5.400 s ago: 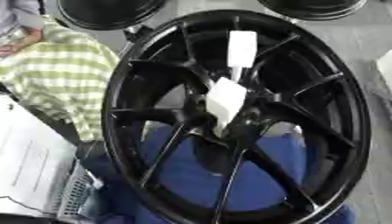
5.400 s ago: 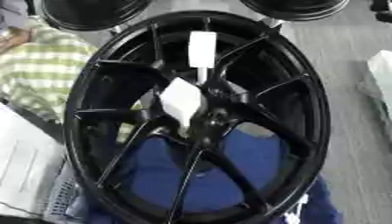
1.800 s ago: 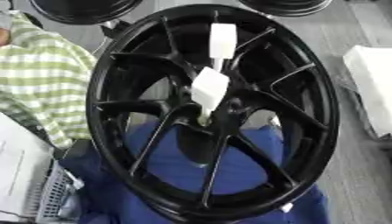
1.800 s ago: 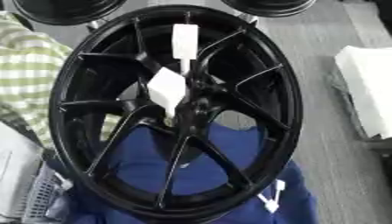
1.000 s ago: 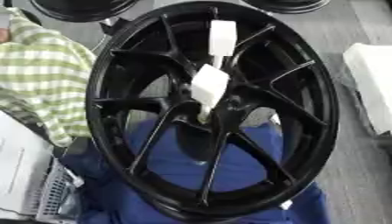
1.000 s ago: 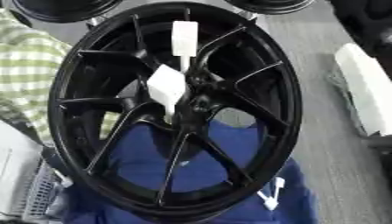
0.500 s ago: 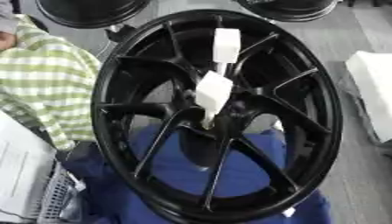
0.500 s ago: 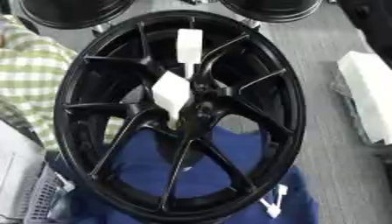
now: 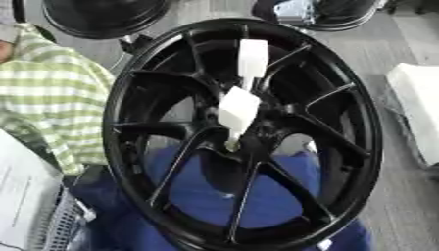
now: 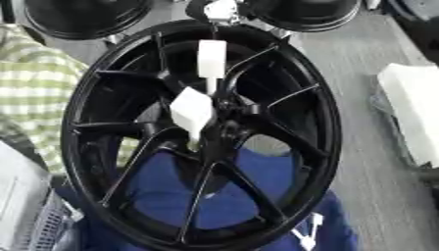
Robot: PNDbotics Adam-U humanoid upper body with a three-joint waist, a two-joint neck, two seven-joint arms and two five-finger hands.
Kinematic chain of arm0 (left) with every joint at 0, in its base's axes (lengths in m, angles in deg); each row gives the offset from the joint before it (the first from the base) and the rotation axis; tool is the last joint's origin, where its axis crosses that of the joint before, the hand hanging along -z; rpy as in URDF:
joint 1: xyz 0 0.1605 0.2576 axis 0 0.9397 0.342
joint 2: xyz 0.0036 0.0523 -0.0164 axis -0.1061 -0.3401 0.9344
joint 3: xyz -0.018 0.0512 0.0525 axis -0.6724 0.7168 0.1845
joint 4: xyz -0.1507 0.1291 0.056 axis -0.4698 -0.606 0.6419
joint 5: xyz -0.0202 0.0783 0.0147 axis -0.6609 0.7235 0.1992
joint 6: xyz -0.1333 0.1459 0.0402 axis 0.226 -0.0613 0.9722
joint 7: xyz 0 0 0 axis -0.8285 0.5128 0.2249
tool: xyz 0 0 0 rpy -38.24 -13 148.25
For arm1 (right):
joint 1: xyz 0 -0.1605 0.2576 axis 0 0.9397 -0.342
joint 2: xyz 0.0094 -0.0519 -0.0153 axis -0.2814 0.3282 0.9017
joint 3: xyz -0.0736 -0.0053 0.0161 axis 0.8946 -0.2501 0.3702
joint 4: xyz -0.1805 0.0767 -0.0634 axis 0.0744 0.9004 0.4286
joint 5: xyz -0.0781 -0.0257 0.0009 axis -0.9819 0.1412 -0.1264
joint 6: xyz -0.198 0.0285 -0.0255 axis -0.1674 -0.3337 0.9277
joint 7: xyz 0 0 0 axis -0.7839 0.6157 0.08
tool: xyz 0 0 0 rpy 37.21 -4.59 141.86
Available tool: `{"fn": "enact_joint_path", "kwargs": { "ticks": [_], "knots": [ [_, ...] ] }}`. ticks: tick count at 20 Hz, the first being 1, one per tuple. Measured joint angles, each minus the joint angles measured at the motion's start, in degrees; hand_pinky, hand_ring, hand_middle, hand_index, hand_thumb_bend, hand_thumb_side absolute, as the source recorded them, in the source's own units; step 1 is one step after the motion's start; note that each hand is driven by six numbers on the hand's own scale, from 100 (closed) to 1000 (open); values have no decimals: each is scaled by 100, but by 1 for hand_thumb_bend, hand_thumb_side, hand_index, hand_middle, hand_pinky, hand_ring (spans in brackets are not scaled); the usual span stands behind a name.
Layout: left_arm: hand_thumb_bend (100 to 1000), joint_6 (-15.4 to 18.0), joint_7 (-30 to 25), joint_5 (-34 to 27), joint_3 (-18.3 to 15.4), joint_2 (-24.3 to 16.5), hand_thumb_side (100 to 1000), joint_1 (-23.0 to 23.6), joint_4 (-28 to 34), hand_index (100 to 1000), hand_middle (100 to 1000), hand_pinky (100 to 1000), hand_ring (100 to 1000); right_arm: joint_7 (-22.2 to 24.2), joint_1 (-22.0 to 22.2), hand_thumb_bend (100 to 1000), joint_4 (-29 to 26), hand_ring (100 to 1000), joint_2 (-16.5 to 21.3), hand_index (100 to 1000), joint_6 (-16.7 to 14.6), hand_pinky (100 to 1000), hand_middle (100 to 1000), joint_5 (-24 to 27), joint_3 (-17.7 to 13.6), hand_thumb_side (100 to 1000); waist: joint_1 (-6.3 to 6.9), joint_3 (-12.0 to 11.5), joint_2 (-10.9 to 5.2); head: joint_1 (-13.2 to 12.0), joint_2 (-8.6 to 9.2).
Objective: Pull the pin out of the wheel hub.
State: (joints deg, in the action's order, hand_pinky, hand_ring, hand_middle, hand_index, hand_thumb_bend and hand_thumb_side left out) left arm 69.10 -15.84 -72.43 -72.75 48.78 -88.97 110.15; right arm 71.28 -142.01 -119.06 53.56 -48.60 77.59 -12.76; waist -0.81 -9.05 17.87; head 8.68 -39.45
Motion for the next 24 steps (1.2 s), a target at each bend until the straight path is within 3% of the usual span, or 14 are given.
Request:
{"fn": "enact_joint_path", "kwargs": {
  "ticks": [9,24],
  "knots": [
    [489,-1,-1,-1,1,0,559,0,-1,726,578,703,563,196,95,209,-336,833,117,817,324,843,759,213,69,495,-7,5,1,-10,-33],
    [488,-12,-13,-6,28,0,561,-12,-1,726,578,703,564,690,116,249,-157,833,35,826,474,842,758,131,456,572,-7,12,23,-10,-80]
  ]
}}
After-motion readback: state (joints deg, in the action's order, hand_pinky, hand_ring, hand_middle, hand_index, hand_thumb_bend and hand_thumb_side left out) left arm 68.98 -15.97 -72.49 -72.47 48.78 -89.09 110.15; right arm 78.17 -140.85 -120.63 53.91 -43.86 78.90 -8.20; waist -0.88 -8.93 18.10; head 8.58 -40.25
